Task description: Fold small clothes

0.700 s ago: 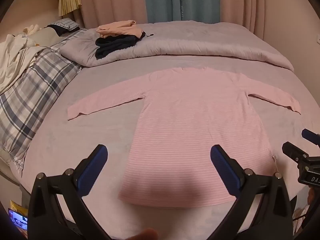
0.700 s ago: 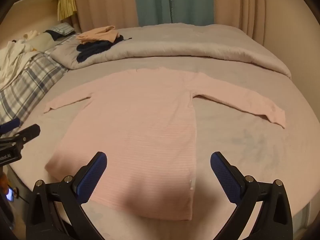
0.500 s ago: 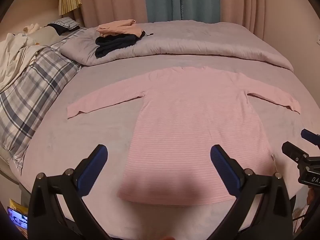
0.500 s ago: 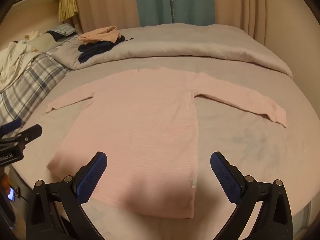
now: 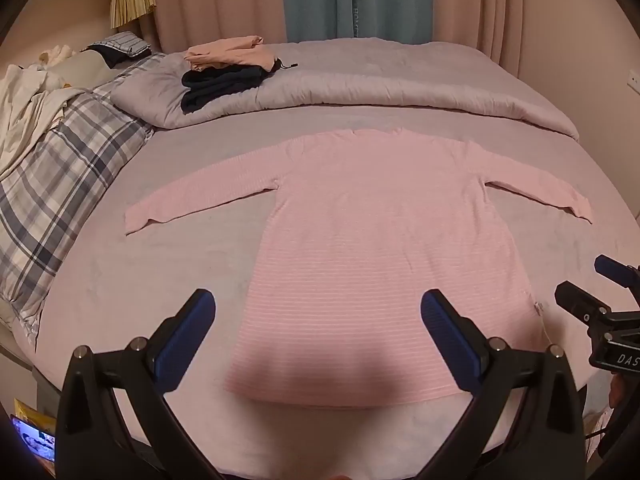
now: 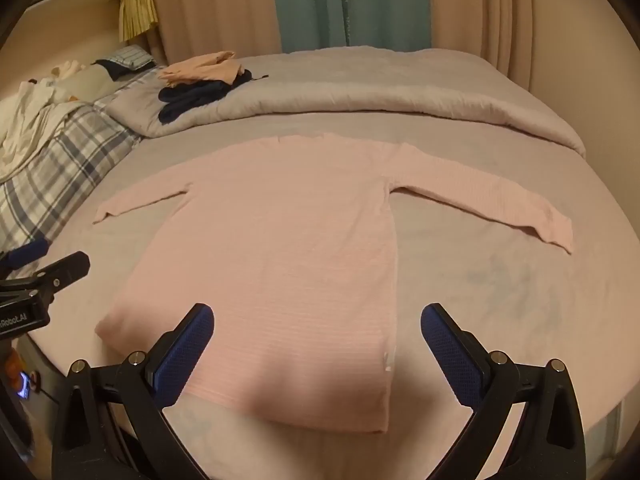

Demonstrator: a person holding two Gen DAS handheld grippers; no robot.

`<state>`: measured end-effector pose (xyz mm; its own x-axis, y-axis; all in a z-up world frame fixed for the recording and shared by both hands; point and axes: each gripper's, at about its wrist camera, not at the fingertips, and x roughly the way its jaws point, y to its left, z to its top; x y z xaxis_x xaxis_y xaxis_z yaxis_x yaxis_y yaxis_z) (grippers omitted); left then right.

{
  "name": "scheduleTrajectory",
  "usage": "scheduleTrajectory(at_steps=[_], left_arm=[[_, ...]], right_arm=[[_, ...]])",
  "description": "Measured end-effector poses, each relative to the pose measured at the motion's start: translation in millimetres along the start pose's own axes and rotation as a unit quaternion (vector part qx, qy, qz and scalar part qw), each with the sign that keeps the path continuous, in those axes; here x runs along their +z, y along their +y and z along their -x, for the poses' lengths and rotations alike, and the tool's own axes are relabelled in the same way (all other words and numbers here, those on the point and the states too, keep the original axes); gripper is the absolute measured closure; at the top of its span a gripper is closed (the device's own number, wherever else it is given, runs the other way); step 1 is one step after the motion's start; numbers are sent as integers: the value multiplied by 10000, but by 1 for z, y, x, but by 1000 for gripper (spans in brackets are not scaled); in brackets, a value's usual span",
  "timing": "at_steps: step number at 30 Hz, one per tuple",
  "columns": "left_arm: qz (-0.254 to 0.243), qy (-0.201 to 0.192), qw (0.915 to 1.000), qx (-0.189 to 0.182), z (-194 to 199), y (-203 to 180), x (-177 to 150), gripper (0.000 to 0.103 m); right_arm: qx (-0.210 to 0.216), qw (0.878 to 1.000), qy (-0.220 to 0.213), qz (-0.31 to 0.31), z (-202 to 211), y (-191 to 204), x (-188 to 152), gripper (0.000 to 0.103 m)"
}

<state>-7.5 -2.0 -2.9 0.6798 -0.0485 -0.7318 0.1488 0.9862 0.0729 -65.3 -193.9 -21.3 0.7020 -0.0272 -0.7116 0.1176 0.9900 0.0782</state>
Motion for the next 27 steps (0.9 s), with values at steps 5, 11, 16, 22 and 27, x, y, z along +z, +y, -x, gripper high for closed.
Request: scheduleTrajectory(at_steps=[5,11,16,22,27], left_arm=[[14,-9,10000,14,0,-2,0,0],[26,-17,10000,3,0,-1,0,0],[38,-3,10000,-12,-1,0,0,0],[39,-6,10000,-18,-1,0,0,0],[45,-8,10000,-8,-2,-1,0,0]], right_arm=[[7,10000,37,-6,-2,-1,-1,1],[7,10000,50,3,-3,0,0,1],[-3,10000,49,4,-3,1,-1,1],[6,10000,54,2,-4,0,-1,1],[5,10000,53,-4,-3,0,-2,1]])
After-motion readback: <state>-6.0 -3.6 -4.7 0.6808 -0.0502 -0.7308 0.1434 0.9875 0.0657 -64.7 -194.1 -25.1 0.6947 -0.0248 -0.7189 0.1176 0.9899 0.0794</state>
